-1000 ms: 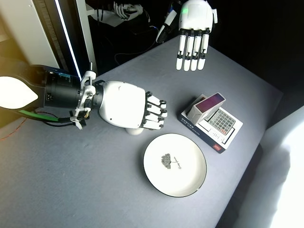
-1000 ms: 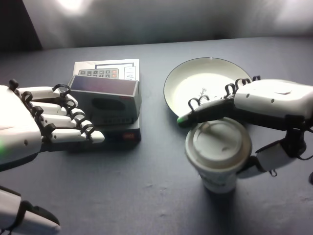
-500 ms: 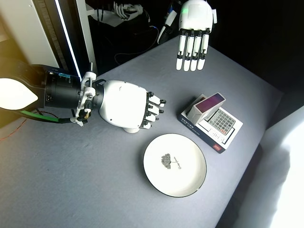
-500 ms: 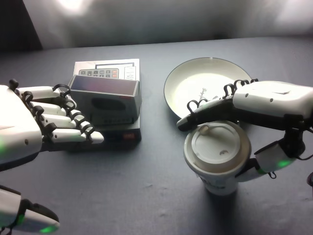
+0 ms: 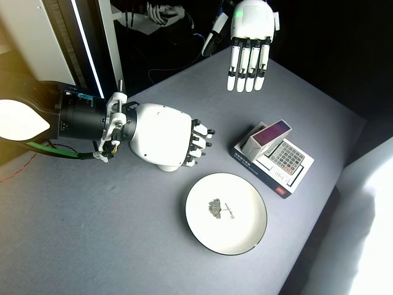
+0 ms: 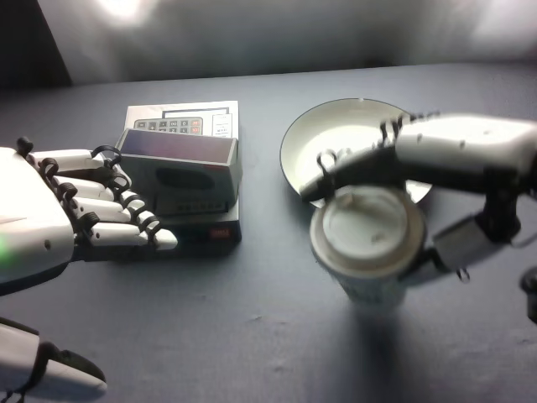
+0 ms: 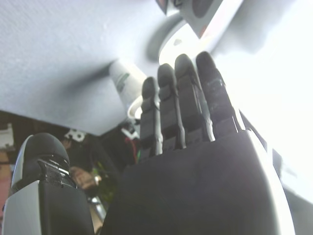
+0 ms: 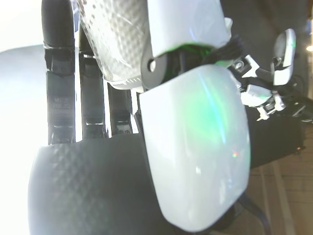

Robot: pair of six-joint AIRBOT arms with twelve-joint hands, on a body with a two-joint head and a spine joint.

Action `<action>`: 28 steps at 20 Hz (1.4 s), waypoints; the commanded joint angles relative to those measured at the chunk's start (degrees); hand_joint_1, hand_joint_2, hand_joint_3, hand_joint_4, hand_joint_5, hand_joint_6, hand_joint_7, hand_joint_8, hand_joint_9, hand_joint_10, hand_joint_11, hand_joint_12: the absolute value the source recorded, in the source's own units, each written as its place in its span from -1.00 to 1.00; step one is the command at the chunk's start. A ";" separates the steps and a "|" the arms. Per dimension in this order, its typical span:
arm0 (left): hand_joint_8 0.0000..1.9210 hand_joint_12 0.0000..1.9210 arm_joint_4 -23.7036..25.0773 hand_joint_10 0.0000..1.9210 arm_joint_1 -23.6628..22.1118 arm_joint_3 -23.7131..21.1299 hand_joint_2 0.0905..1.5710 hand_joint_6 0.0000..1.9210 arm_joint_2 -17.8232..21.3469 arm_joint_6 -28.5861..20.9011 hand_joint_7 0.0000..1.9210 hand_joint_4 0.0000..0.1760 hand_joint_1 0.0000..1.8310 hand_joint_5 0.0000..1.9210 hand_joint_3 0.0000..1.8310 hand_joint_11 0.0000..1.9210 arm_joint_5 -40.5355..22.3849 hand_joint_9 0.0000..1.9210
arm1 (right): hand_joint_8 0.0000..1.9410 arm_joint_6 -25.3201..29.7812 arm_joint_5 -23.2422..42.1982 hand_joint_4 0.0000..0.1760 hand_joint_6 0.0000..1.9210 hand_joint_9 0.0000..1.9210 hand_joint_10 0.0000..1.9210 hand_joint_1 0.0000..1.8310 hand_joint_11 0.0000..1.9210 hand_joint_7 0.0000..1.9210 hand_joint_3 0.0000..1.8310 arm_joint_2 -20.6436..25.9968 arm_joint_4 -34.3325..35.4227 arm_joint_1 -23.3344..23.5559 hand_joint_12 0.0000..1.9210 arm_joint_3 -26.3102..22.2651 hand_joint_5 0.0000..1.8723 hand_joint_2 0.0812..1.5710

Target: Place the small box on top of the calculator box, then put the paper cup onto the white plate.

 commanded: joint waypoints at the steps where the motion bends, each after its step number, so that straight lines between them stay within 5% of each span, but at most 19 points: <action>1: -1.00 -0.38 -1.65 -1.00 -0.88 0.01 0.31 -1.00 0.56 0.02 -0.63 -1.00 -0.74 -0.70 -1.00 -1.00 -3.02 -0.66 | -0.10 -0.39 8.27 -1.00 0.14 -0.09 0.16 0.50 -0.20 0.07 -1.00 0.14 2.79 1.29 0.10 0.44 0.00 0.38; 3: -1.00 -0.38 -1.63 -1.00 -0.90 0.00 0.31 -1.00 0.55 0.02 -0.63 -1.00 -0.74 -0.70 -1.00 -1.00 -3.03 -0.66 | -0.10 -2.39 10.74 -1.00 0.14 -0.09 0.16 0.50 -0.20 0.07 -1.00 -0.65 7.54 2.04 0.10 1.39 0.00 0.38; 4: -1.00 -0.35 -1.60 -1.00 -0.90 -0.01 0.31 -1.00 0.53 0.02 -0.63 -1.00 -0.75 -0.69 -1.00 -1.00 -3.04 -0.65 | -0.16 -5.09 12.55 -1.00 0.10 -0.05 0.03 0.60 -0.20 0.09 -1.00 -1.33 10.89 2.06 0.51 2.05 0.00 0.37; 5: -1.00 -0.33 -1.56 -1.00 -0.90 -0.07 0.31 -0.99 0.53 0.02 -0.62 -1.00 -0.74 -0.67 -1.00 -1.00 -3.10 -0.64 | -0.12 -6.60 13.72 -1.00 0.13 -0.08 0.13 0.52 -0.23 0.09 -1.00 -2.28 13.38 2.12 0.23 2.98 0.01 0.38; 6: -1.00 -0.34 -1.49 -1.00 -0.90 -0.09 0.31 -1.00 0.53 0.02 -0.63 -1.00 -0.75 -0.68 -1.00 -1.00 -3.12 -0.65 | -0.15 -7.52 14.14 -1.00 0.09 -0.07 0.04 0.60 -0.22 0.08 -1.00 -3.01 15.59 2.18 0.55 3.86 0.01 0.37; 7: -1.00 -0.35 -1.40 -1.00 -0.90 -0.13 0.30 -1.00 0.53 0.02 -0.64 -1.00 -0.75 -0.68 -1.00 -1.00 -3.12 -0.66 | -0.13 -8.25 14.69 -1.00 0.10 -0.08 0.14 0.51 -0.20 0.09 -1.00 -4.43 18.23 2.27 0.08 5.63 0.04 0.37; 8: -1.00 -0.35 -1.33 -1.00 -0.90 -0.16 0.31 -1.00 0.52 0.02 -0.64 -1.00 -0.76 -0.68 -1.00 -1.00 -3.12 -0.66 | -0.15 -9.27 14.90 -1.00 0.11 -0.06 0.13 0.51 -0.17 0.10 -1.00 -5.76 20.04 2.50 0.03 7.26 0.02 0.37; 9: -1.00 -0.32 -1.28 -1.00 -0.90 -0.16 0.30 -1.00 0.52 0.02 -0.62 -1.00 -0.73 -0.67 -1.00 -1.00 -3.11 -0.65 | -0.16 -10.33 15.49 -1.00 0.09 -0.05 0.03 0.60 -0.20 0.09 -1.00 -7.53 21.41 2.91 0.51 9.40 0.00 0.37; 10: -1.00 -0.35 -1.28 -1.00 -0.90 -0.16 0.32 -0.99 0.52 0.03 -0.63 -1.00 -0.77 -0.67 -1.00 -1.00 -3.11 -0.66 | -0.14 -10.80 16.38 -1.00 0.11 -0.06 0.11 0.53 -0.22 0.09 -1.00 -8.91 21.44 3.21 0.23 11.40 0.02 0.37; 11: -1.00 -0.34 -1.24 -1.00 -0.92 -0.16 0.32 -1.00 0.52 0.03 -0.64 -1.00 -0.77 -0.67 -1.00 -1.00 -3.11 -0.66 | -0.16 -11.37 16.74 -1.00 0.08 -0.06 0.03 0.61 -0.21 0.09 -1.00 -10.09 21.45 3.58 0.54 13.04 0.02 0.37; 13: -1.00 -0.34 -1.12 -1.00 -0.92 -0.16 0.32 -1.00 0.46 0.03 -0.64 -1.00 -0.74 -0.68 -1.00 -1.00 -3.08 -0.66 | -0.13 -11.62 17.80 -1.00 0.11 -0.08 0.13 0.52 -0.23 0.09 -1.00 -12.43 21.82 3.79 0.22 16.55 0.02 0.37; 14: -1.00 -0.33 -1.03 -1.00 -0.92 -0.17 0.31 -1.00 0.45 0.03 -0.64 -1.00 -0.73 -0.69 -1.00 -1.00 -3.08 -0.66 | -0.18 -12.16 18.28 -1.00 0.07 -0.05 0.02 0.60 -0.22 0.09 -1.00 -13.40 22.40 3.77 0.54 18.27 0.03 0.37; 17: -0.99 -0.33 -0.89 -1.00 -0.92 -0.18 0.31 -0.99 0.39 0.03 -0.65 -1.00 -0.70 -0.71 -1.00 -1.00 -3.08 -0.67 | -0.17 -14.25 21.35 -1.00 0.08 -0.07 0.02 0.62 -0.24 0.08 -1.00 -15.32 24.19 1.86 0.63 21.91 0.03 0.38; 19: -0.99 -0.28 -0.89 -0.99 -0.92 -0.19 0.30 -0.99 0.34 0.03 -0.62 -1.00 -0.69 -0.68 -1.00 -1.00 -3.05 -0.64 | -0.14 -14.45 23.22 -1.00 0.13 -0.11 0.17 0.51 -0.23 0.09 -1.00 -15.97 25.44 -0.11 0.13 23.42 0.02 0.38; 21: -1.00 -0.28 -0.89 -0.99 -0.96 -0.18 0.31 -1.00 0.33 0.03 -0.62 -1.00 -0.68 -0.68 -1.00 -1.00 -3.00 -0.63 | -0.14 -14.76 24.67 -1.00 0.11 -0.08 0.16 0.50 -0.21 0.10 -1.00 -16.21 27.29 -1.83 0.10 24.07 0.02 0.37; 22: -1.00 -0.32 -0.89 -1.00 -0.96 -0.18 0.32 -1.00 0.33 0.03 -0.64 -1.00 -0.68 -0.71 -1.00 -1.00 -2.99 -0.65 | -0.15 -15.34 25.72 -1.00 0.09 -0.07 0.06 0.60 -0.23 0.08 -0.99 -16.27 27.77 -2.59 0.53 24.23 0.01 0.37; 23: -1.00 -0.33 -0.86 -1.00 -0.96 -0.18 0.33 -1.00 0.33 0.03 -0.64 -1.00 -0.69 -0.71 -1.00 -1.00 -2.99 -0.66 | -0.16 -16.13 26.32 -1.00 0.10 -0.06 0.03 0.62 -0.23 0.08 -0.99 -16.38 29.22 -3.53 0.61 24.28 0.01 0.37; 27: -0.99 -0.32 -0.81 -0.99 -0.97 -0.18 0.33 -0.99 0.32 0.03 -0.62 -1.00 -0.66 -0.69 -1.00 -1.00 -2.99 -0.64 | -0.11 -16.31 28.50 -1.00 0.19 -0.09 0.19 0.50 -0.26 0.08 -1.00 -16.61 31.63 -5.26 0.17 24.48 -0.03 0.39; 28: -1.00 -0.34 -0.81 -1.00 -0.98 -0.23 0.32 -1.00 0.32 0.03 -0.65 -1.00 -0.65 -0.71 -1.00 -1.00 -2.99 -0.66 | 0.09 -16.32 28.80 -1.00 0.29 -0.19 -0.18 0.34 -0.37 -0.05 -1.00 -16.62 32.96 -5.74 0.19 24.52 -0.11 0.46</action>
